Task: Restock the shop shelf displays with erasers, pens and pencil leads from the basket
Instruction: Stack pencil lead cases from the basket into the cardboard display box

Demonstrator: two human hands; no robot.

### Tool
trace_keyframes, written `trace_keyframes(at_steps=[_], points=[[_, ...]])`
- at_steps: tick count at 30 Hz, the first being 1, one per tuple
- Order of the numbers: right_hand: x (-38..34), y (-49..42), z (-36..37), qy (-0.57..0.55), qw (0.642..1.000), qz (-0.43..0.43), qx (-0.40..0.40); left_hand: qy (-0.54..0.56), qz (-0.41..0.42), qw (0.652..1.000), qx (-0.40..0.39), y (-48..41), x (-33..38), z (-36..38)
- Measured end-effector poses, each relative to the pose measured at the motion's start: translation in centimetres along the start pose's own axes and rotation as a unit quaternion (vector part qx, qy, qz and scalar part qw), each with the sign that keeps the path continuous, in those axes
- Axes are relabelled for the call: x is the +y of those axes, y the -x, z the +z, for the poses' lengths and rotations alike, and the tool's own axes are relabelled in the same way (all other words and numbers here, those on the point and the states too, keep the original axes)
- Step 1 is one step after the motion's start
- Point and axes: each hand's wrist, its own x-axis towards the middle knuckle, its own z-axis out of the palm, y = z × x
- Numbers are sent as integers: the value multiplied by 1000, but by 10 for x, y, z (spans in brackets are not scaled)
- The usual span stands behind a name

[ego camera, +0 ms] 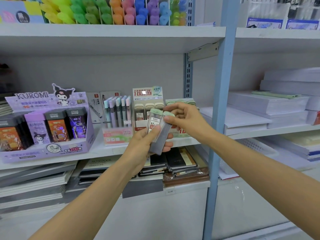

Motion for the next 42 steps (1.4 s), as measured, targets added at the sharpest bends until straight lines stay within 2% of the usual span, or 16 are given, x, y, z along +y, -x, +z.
trace_keyframes(at_steps=[3,6,8,14,18,21,27,31,34,36,38,40,42], points=[[-1,-2,-4,-25,999,-6,23,-2,-20,1000,-11,4,3,-7],[-4,-5,-4,-20,1000,-15,14,-45,-8,998,-32,8,5,-11],[-7,-5,-1,-21,1000,-14,1,-35,-8,999,-26,8,5,-11],[-9,-4,4,-104,993,40,-26,-34,-15,999,-15,10,3,-9],[-6,-1,1,-99,994,21,-52,35,-45,998,14,9,3,-11],[-4,1,-9,-96,993,8,-62,35,-51,998,27,7,4,-12],[-1,6,-15,-67,997,-13,-33,-36,-25,998,-54,8,5,1],[4,12,-17,-3,999,-38,0,-71,-18,995,-72,6,-1,11],[8,19,-22,-29,998,5,-61,-79,-31,991,-99,5,-4,18],[10,23,-30,-23,995,16,-95,-141,-25,985,-99,4,-6,22],[10,24,-42,5,998,12,-65,-299,30,952,-63,0,-9,20],[10,21,-57,28,1000,-2,0,-462,132,877,5,-4,-11,16],[7,15,-72,63,995,-27,69,-572,228,787,47,-7,-8,14]])
